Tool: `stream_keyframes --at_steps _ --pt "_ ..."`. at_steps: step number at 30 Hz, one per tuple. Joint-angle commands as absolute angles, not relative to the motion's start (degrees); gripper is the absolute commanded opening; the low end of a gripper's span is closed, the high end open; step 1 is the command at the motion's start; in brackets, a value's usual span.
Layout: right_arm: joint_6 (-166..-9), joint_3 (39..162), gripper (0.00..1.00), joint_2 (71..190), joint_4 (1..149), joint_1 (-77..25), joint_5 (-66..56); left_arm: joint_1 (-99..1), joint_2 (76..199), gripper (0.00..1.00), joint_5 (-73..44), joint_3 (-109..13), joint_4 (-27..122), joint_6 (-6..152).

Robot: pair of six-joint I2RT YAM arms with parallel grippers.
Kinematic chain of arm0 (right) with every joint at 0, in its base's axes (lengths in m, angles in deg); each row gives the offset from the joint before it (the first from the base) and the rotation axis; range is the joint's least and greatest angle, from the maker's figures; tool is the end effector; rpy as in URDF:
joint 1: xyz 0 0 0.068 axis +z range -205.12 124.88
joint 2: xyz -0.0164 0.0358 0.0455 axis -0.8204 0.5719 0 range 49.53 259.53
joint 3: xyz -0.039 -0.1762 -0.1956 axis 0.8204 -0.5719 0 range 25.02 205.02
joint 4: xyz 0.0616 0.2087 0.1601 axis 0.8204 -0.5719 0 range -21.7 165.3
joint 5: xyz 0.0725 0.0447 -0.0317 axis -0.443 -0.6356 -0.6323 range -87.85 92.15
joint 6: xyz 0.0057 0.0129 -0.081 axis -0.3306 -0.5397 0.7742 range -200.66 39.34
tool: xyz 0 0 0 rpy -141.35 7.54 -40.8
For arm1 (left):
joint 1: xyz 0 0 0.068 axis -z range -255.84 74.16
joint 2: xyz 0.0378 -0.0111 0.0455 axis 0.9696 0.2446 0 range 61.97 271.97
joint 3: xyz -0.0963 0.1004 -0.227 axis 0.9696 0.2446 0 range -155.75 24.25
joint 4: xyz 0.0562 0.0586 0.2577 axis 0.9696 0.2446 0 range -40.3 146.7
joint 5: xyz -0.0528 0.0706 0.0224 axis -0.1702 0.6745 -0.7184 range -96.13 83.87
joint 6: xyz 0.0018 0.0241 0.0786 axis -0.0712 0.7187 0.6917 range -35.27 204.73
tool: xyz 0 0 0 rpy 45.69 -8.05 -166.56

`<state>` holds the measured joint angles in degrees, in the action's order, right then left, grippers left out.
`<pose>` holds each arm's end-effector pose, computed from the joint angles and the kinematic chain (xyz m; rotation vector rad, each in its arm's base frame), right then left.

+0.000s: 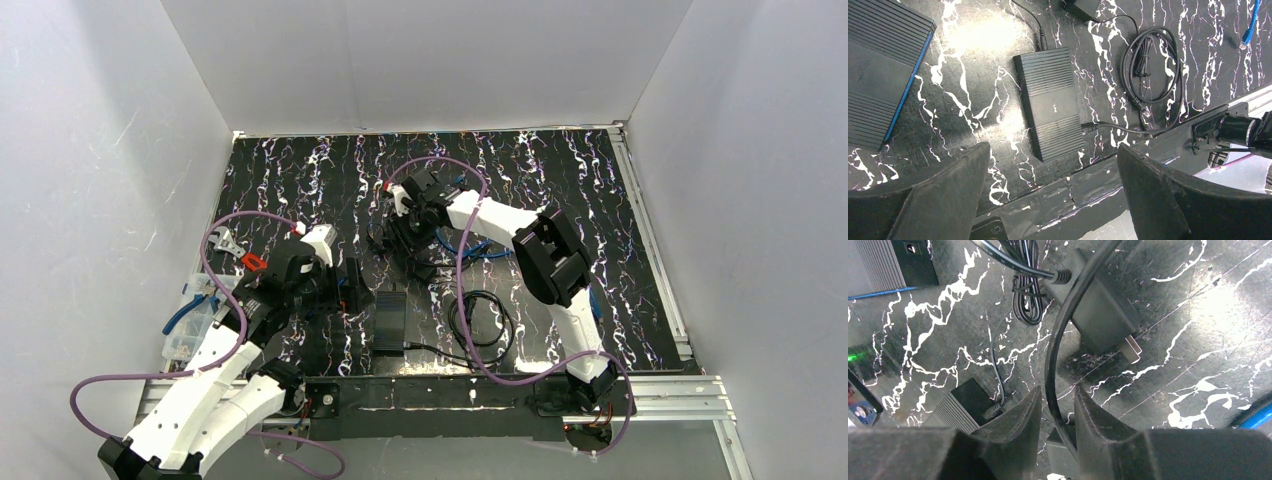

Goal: Insert the plug into the switch port
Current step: Pick up the connector from the center of the board.

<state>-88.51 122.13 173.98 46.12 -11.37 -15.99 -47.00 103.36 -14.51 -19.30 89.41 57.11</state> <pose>0.3437 0.3599 0.1437 -0.9403 2.4883 0.7297 0.1647 -0.1026 0.2648 0.1081 2.3083 -0.6872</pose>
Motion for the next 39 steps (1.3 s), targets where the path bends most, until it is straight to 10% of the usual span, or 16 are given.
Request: stream_keyframes --at_steps 1,4,19,39 --pt "-89.1 125.5 0.25 174.3 46.1 -10.8 -17.0 -47.0 103.2 0.98 -15.1 -18.6 89.5 58.0" --pt "-88.4 125.1 0.01 172.6 46.2 -10.6 -15.8 -47.0 103.0 0.98 -15.2 -18.6 89.5 58.0" --pt "-81.4 109.4 0.01 147.9 50.1 -10.4 -11.6 -47.0 103.0 0.98 -16.2 -20.5 91.0 57.7" --pt "-71.6 78.8 0.01 100.1 50.4 -6.9 -36.0 -47.0 105.4 0.98 -38.7 -38.8 93.4 58.5"
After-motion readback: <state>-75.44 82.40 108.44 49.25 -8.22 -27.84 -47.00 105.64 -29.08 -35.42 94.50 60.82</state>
